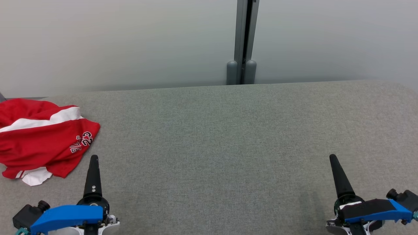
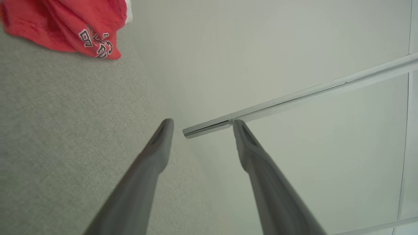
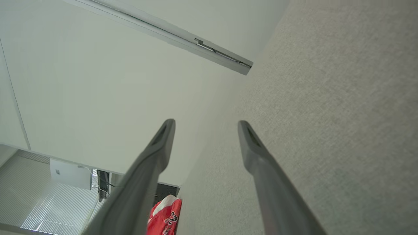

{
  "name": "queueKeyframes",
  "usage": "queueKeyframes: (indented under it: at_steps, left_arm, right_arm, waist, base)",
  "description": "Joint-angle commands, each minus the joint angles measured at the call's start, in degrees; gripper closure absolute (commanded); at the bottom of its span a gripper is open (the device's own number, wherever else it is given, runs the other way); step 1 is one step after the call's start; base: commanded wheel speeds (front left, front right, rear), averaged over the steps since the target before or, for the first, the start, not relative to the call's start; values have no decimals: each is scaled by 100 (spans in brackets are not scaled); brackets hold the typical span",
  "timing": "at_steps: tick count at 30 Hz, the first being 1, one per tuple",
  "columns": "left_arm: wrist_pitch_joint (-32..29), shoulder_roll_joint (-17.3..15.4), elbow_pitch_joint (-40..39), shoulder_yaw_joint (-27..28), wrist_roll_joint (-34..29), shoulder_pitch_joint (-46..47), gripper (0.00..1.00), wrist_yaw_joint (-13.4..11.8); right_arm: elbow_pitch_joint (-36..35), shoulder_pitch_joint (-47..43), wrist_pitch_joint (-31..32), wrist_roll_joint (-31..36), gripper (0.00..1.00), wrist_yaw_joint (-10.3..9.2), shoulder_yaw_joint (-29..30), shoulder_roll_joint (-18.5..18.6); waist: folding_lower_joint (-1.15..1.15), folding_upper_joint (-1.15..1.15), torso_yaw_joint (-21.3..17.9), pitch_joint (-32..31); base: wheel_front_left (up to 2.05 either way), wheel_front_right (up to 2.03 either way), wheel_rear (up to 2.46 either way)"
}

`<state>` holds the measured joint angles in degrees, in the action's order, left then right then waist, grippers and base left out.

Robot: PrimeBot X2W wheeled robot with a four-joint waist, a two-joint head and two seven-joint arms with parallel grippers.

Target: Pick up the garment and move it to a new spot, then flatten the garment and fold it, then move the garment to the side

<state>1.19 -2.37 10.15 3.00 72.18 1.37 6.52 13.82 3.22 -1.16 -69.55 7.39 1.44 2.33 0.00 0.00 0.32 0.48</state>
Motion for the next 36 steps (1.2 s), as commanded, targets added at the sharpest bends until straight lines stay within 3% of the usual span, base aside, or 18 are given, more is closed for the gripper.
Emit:
queueKeyframes:
  at_steps: [1, 5, 14, 36]
  left_arm:
    - [46, -44, -130, -15, -208, 80, 0, -28]
    - [130, -46, -180, -127, -789, 22, 0, -104]
    - [313, -49, -162, -352, -1990, -123, 0, -163]
    - [688, -55, 168, -566, -3562, -240, 0, -232]
  right_arm:
    - [-120, 81, -47, 247, 0, 8, -43, 33]
    - [-166, 30, -135, 925, 0, 8, -190, 36]
    - [-111, -13, -316, 1765, 0, 9, -407, 41]
    - [139, 12, -692, 3463, 0, 11, -539, 53]
  waist:
    - [0, 0, 1, 1]
    - [0, 0, 10, 5]
    - [0, 0, 9, 9]
    - [0, 0, 32, -3]
  base:
    - [0, 0, 0]
    - [0, 0, 0]
    - [0, 0, 0]
    - [0, 0, 0]
